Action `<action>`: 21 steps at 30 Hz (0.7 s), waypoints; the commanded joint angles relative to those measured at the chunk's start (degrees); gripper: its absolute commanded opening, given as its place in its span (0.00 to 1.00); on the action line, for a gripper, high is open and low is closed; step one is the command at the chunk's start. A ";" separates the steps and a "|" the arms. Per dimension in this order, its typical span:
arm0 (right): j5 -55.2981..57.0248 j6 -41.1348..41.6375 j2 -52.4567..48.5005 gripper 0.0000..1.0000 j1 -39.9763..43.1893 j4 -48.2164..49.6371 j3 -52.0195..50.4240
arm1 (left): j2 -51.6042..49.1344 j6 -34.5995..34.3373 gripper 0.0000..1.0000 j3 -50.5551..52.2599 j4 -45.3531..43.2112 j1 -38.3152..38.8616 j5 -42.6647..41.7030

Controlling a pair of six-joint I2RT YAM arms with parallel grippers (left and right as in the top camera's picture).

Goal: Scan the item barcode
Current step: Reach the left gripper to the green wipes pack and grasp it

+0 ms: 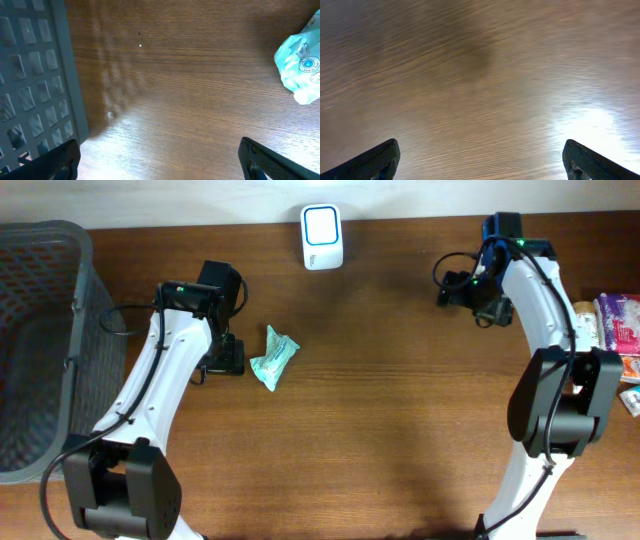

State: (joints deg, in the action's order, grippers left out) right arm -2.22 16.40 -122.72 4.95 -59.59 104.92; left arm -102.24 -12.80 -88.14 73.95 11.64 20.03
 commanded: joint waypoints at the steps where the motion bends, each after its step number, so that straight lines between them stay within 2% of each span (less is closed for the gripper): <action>1: 3.80 -0.09 2.01 0.99 1.46 0.00 -0.42 | -0.07 0.00 0.99 -0.04 -1.75 -0.20 -2.43; 3: 3.80 -0.07 2.01 0.99 1.46 0.00 -0.42 | -0.07 0.00 0.99 -0.04 -2.54 -0.20 -14.69; 4: 3.80 -0.07 2.01 0.99 1.46 0.00 -0.42 | -0.07 0.02 0.99 -0.04 -5.75 -0.17 -28.09; 5: 3.78 -0.07 2.01 0.99 1.46 0.02 -0.42 | -0.09 0.11 0.99 -0.02 -7.65 0.07 -33.11; 6: 3.80 -0.07 2.01 0.99 1.46 0.02 -0.42 | -0.24 3.41 0.99 -0.02 -10.67 1.42 -36.39; 7: 3.80 -0.07 2.01 0.99 1.46 0.02 -0.42 | -1.01 6.49 0.99 -0.02 -12.35 3.19 -35.43; 10: 3.78 -0.07 2.01 0.99 1.46 0.02 -0.42 | -5.55 7.30 0.99 -0.02 -15.45 7.06 -24.92; 13: 3.78 -0.07 2.01 0.99 1.46 0.02 -0.42 | -10.49 7.32 0.99 -0.02 -20.35 5.64 -24.37; 15: 3.80 -0.07 2.01 0.99 1.46 0.00 -0.42 | -12.33 9.75 0.99 -0.02 -21.24 2.80 -27.74; 17: 3.80 -0.07 2.01 0.99 1.46 0.02 -0.42 | -14.40 16.15 0.99 -0.02 -21.46 -0.52 -43.91; 21: 3.80 -0.07 2.01 0.99 1.46 0.02 -0.42 | -19.39 16.72 0.99 -0.02 -22.21 -1.70 -47.60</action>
State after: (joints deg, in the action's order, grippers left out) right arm 0.64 16.27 -122.72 6.44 -59.61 104.86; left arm -118.41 1.17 -88.05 52.60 9.72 -22.13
